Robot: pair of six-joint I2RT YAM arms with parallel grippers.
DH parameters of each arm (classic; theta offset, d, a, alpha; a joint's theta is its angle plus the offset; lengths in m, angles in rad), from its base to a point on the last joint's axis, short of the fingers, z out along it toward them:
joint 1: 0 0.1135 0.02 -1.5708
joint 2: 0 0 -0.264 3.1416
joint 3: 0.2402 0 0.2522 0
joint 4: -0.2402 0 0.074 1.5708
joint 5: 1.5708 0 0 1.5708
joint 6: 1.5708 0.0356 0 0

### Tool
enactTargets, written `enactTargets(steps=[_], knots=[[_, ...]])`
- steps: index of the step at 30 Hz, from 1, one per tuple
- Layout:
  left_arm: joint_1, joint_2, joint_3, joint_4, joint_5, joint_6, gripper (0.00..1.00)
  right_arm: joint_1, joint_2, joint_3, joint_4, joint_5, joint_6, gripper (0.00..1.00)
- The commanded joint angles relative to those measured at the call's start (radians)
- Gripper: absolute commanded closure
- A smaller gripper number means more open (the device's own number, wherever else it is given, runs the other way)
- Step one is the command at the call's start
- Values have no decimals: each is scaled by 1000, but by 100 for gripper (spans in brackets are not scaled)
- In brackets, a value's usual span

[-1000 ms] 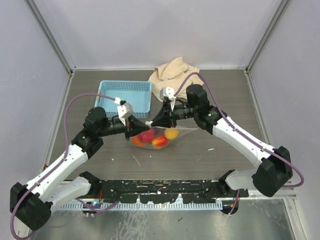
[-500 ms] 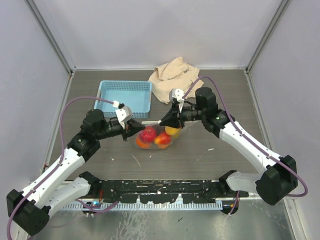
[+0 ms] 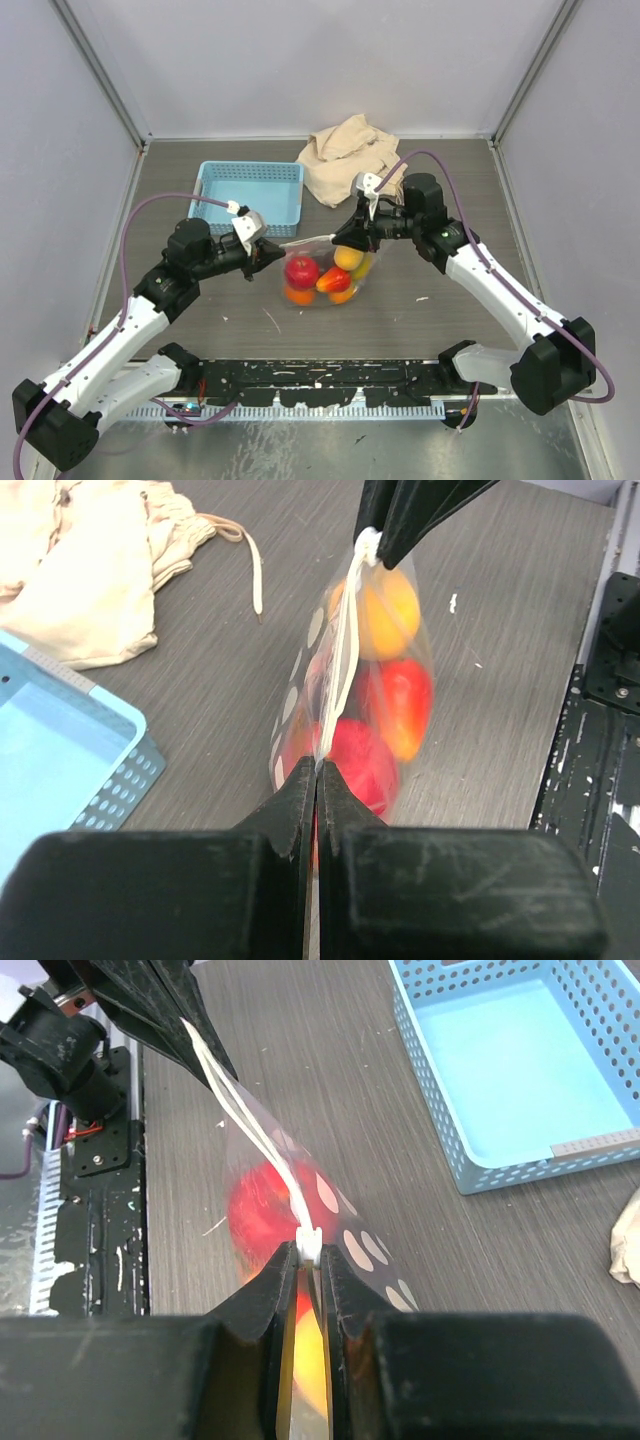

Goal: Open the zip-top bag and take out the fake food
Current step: Unzip the zipper food storage bag at the center of the board.

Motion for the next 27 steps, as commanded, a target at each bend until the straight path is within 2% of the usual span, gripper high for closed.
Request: enactTargets(steps=[1,9,27], knots=[[3,-10,49,-27,-82,28,100,-22,-46,4,19,60,-4,98],[4,-24,50,-42,-168,33,100,-24,-71,-13,-9,136,8,98],[19,-42,53,-52,-255,30,100,-30,-98,-33,-49,199,32,98]])
